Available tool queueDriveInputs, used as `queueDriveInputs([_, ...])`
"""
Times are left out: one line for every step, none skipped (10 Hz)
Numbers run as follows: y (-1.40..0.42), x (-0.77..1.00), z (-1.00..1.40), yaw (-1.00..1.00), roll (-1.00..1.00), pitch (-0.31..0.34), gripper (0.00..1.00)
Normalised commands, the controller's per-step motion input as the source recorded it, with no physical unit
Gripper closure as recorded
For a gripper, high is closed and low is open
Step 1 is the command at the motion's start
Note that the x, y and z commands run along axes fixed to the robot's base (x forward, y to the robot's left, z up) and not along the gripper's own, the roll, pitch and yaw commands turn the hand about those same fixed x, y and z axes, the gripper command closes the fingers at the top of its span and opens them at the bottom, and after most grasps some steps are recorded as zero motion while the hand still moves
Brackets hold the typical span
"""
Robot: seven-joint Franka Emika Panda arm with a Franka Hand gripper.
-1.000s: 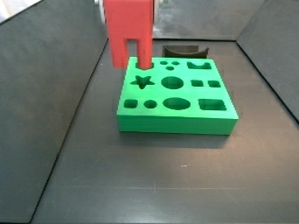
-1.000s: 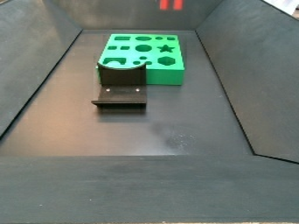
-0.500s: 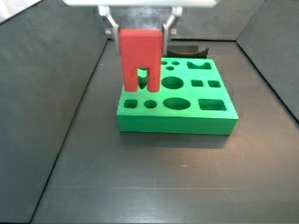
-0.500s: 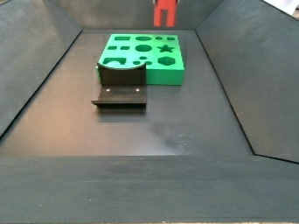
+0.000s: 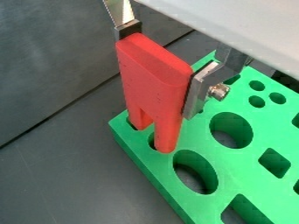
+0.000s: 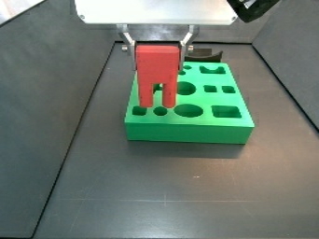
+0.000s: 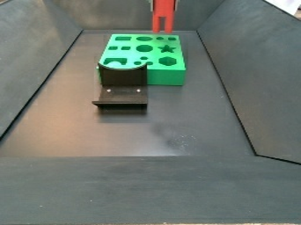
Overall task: Pick up the square-circle object. Move up. Rotate the square-circle object. Place the square-circle object on the fixture. Regrasp the square-circle object. Move to above the board. Insert the square-circle object.
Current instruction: Insert the square-circle object.
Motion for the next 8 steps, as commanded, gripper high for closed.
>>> queueDriveInputs([0.04, 0.01, -0.24, 0.13, 0.06, -0.04, 1.0])
queueDriveInputs([0.0, -0.03, -0.39, 0.27, 0.11, -0.187, 1.0])
queueDriveInputs([0.0, -0.11, -0.33, 0.21, 0.04, -0.199, 1.0])
queueDriveInputs([0.0, -0.1, -0.06, 0.03, -0.03, -0.119, 1.0])
queueDriveInputs([0.0, -0.07, -0.16, 0.07, 0.0, -0.116, 1.0])
queueDriveInputs([0.07, -0.08, -0.21, 0.02, 0.1, -0.079, 1.0])
queueDriveInputs([0.09, -0.13, -0.11, 0.0, 0.08, -0.033, 1.0])
queueDriveInputs([0.09, -0.11, -0.03, -0.02, 0.06, 0.0, 1.0])
